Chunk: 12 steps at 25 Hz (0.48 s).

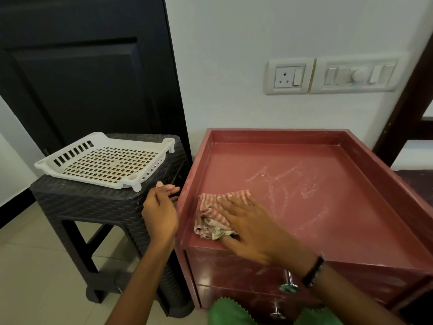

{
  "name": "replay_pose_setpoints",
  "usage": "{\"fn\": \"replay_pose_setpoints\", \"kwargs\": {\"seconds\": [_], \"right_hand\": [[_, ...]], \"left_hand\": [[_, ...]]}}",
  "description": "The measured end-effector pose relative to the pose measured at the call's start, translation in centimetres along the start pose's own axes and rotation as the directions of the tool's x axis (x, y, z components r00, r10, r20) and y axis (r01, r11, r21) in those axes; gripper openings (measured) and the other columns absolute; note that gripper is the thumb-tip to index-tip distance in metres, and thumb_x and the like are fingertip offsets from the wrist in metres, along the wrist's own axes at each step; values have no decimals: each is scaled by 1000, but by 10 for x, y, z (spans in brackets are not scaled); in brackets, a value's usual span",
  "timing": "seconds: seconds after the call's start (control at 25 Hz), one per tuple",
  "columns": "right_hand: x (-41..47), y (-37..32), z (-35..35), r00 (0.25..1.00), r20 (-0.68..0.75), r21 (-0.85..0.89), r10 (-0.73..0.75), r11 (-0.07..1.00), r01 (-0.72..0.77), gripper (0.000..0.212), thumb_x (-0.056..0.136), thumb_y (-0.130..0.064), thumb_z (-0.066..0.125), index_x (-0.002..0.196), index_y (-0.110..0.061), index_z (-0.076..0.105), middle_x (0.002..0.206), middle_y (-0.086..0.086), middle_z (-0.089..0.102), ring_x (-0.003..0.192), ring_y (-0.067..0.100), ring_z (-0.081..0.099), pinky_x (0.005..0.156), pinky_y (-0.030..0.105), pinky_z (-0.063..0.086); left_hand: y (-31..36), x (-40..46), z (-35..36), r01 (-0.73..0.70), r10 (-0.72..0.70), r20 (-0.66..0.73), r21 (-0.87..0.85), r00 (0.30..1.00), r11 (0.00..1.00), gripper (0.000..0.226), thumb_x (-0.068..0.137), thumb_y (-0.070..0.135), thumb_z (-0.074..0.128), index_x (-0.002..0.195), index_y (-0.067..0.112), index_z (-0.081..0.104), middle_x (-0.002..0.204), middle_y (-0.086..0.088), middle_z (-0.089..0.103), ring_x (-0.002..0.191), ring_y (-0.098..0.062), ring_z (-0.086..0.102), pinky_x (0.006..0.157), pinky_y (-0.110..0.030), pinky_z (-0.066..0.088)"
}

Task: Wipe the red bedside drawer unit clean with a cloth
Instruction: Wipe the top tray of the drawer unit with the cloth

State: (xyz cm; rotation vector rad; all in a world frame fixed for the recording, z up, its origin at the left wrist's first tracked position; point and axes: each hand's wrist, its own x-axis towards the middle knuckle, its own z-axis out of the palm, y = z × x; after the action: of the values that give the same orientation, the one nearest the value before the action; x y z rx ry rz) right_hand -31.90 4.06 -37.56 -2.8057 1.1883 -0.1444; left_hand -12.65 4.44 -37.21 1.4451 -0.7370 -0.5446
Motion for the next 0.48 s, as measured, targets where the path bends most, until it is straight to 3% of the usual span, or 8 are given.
{"fn": "replay_pose_setpoints", "kwargs": {"seconds": [0.2,0.36,0.48], "right_hand": [[76,31,-9,994,33,-88,104,991,-101,68,97,-53,27,151,-13,18,160,6,14,148,25,13,120,55,7],[135,53,-11,973,-28,11,230,973,-229,61,94,-47,40,148,-19,29,155,6,32,142,28,29,114,62,18],[163,65,-16,950,-43,92,308,948,-303,59,93,-38,43,148,-25,28,151,6,39,138,31,34,112,57,28]], "left_hand": [[0,1,0,17,-17,4,9,1000,1000,36,104,38,34,92,17,61,88,8,67,82,-5,65,86,-34,52],[-1,1,0,14,-14,-9,13,1000,1000,38,104,37,35,93,13,62,89,5,69,81,-5,65,82,-30,51],[-3,2,0,4,-4,-21,22,1000,1000,39,104,37,35,95,11,63,90,4,69,81,-4,65,77,-24,50]]}}
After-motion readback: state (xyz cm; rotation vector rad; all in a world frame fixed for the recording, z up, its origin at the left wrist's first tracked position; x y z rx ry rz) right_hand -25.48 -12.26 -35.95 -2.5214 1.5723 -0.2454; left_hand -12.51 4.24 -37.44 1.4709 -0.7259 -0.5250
